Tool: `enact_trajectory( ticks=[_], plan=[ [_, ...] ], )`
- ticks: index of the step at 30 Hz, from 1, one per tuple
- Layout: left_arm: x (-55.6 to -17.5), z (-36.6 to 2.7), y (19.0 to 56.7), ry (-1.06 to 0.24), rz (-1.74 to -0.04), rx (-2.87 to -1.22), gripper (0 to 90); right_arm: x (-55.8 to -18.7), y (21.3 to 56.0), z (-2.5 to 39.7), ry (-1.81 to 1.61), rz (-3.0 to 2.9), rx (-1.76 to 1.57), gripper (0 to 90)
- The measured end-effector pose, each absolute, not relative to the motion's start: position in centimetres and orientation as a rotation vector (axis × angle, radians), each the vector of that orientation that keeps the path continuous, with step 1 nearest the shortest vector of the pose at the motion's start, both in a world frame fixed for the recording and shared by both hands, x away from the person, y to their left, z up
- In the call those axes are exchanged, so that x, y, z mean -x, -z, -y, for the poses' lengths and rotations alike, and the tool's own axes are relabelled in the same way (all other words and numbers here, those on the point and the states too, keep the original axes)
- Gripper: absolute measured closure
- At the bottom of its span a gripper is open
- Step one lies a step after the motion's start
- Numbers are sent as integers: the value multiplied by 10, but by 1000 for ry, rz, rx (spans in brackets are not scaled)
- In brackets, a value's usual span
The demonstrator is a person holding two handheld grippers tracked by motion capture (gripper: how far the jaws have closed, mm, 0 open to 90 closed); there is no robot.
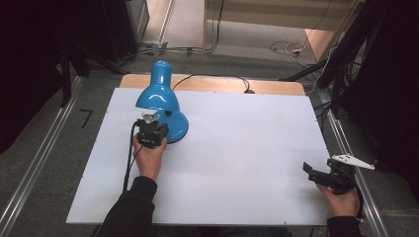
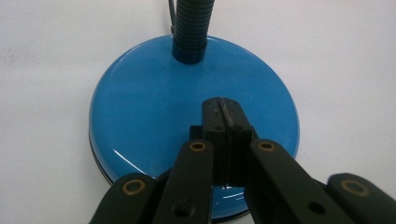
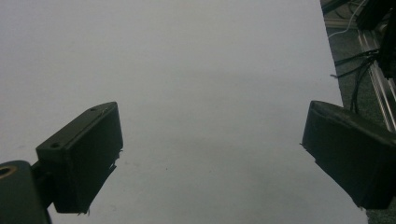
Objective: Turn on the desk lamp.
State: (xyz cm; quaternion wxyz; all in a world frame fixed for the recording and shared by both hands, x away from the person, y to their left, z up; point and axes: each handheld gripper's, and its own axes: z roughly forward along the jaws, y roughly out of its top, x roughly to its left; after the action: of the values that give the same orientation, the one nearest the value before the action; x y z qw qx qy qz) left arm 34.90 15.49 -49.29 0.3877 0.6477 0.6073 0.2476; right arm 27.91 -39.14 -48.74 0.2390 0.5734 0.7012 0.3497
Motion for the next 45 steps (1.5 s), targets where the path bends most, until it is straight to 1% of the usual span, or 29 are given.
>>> enact_trajectory(
  ticks=[26, 45],
  plan=[
    [-347, -153, 495, -653, -1542, -1672, 900, -279, 488, 391, -955, -1922, -1568, 36],
    [-345, -153, 497, -670, -1531, -1650, 900, -279, 488, 391, -954, -1924, -1565, 36]
  ],
)
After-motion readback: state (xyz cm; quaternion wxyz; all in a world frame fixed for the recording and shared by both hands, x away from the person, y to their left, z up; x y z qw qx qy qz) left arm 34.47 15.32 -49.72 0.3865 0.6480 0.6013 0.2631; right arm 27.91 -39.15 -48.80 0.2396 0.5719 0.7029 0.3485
